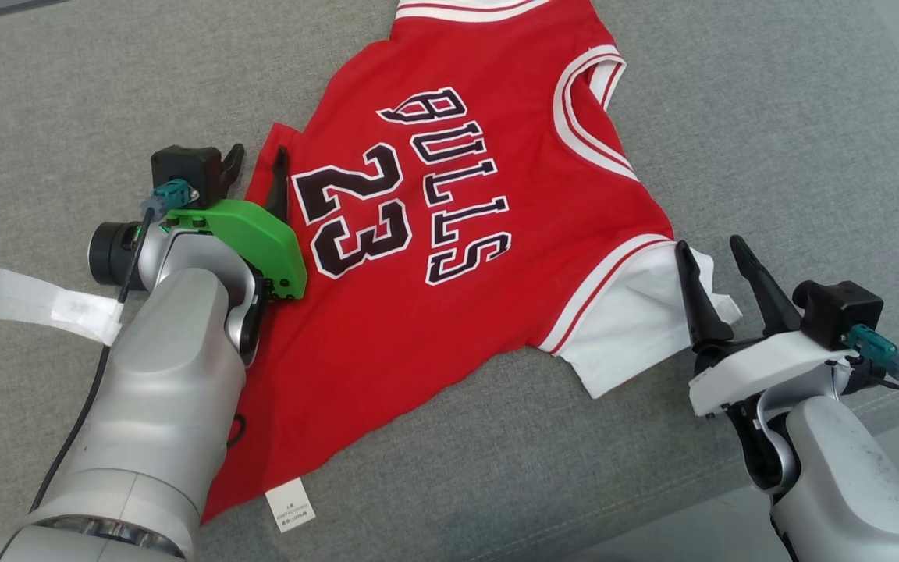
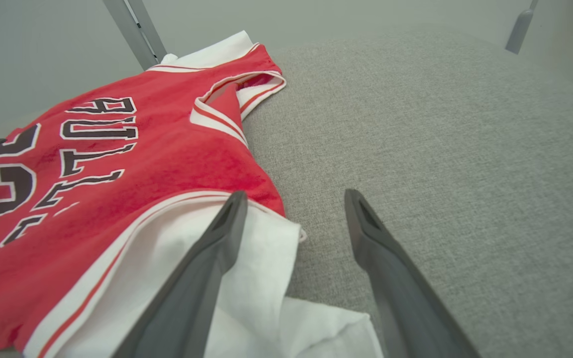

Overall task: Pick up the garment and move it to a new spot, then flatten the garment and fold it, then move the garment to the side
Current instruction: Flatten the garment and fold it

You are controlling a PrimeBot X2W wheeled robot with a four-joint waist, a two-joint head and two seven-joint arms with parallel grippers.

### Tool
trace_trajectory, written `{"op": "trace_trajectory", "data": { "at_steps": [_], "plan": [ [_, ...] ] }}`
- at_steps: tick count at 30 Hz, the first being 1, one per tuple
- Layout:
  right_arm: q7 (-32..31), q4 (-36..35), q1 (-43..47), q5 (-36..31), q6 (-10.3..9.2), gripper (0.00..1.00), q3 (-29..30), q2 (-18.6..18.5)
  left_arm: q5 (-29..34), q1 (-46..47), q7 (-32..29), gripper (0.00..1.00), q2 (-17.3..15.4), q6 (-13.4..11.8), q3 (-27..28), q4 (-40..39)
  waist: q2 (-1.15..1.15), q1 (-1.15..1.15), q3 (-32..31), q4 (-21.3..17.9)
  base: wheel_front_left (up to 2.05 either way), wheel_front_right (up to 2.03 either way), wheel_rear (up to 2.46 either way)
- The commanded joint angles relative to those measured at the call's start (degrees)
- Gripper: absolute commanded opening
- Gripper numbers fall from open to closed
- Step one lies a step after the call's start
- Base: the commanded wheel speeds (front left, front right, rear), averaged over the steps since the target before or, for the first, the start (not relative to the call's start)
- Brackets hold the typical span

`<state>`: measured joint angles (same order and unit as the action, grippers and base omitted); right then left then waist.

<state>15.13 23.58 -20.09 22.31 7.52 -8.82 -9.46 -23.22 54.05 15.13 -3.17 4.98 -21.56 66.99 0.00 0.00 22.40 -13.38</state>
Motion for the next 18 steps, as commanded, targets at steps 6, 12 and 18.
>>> {"op": "trace_trajectory", "data": {
  "at_steps": [6, 12, 18],
  "plan": [
    [0.0, 0.2, -0.4, -0.3, -0.07, 1.0, -0.5, 0.0, 0.3, 0.7, 0.0, 0.54, -0.1, 0.5, -0.5, 1.9, 0.0, 0.0, 0.0, -0.3, 0.0, 0.0, 0.0],
    [0.0, -0.1, 0.2, -0.4, -0.06, 1.0, 0.3, -0.3, 0.3, 1.0, 0.0, 0.0, 0.0, 1.0, -1.5, 2.9, 0.0, 0.0, -0.3, -0.4, 0.0, 0.0, 0.0],
    [0.0, -0.4, 0.4, -0.5, -0.06, 1.0, 1.5, 0.1, 1.0, 2.9, 0.0, 0.0, -3.9, -3.2, 1.5, -4.0, 0.0, 0.0, -0.3, 0.0, 0.0, 0.0, 0.0]
  ]
}}
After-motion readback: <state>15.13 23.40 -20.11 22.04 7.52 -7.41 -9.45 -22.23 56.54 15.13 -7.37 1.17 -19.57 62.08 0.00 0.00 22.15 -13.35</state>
